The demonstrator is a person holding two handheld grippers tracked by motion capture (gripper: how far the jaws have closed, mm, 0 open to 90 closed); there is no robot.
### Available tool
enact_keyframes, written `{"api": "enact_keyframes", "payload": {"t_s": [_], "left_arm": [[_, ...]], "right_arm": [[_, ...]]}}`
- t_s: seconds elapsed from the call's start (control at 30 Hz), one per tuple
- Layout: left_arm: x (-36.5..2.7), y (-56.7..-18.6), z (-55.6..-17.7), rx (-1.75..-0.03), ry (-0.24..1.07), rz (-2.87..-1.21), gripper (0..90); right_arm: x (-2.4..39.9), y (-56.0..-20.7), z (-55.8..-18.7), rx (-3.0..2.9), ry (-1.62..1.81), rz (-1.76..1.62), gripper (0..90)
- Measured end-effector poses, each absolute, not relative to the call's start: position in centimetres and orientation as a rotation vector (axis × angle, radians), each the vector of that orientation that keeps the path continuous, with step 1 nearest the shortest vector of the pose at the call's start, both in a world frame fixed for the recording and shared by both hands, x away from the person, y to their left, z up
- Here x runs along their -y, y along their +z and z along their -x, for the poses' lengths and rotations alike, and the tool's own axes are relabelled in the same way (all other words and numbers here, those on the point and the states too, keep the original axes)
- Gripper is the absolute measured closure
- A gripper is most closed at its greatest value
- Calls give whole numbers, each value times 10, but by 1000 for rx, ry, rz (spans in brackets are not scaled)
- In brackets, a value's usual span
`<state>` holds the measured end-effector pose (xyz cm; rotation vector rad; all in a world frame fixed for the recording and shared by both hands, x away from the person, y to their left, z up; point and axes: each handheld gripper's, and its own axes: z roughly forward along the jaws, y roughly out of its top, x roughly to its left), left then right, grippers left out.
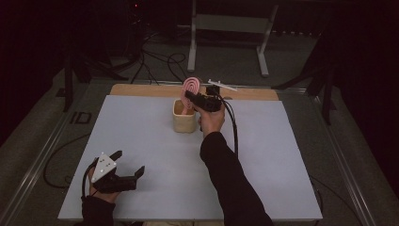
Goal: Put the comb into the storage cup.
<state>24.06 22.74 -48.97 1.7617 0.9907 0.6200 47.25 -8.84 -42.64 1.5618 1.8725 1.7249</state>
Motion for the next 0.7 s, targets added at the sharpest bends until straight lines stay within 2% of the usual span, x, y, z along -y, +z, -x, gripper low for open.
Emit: {"api": "enact_keyframes", "payload": {"t_s": [0.7], "left_arm": [[-227,-490,-241,-987,619,-1763,9]], "right_arm": [[92,-427,-474,-1886,1627,-1534,597]]}}
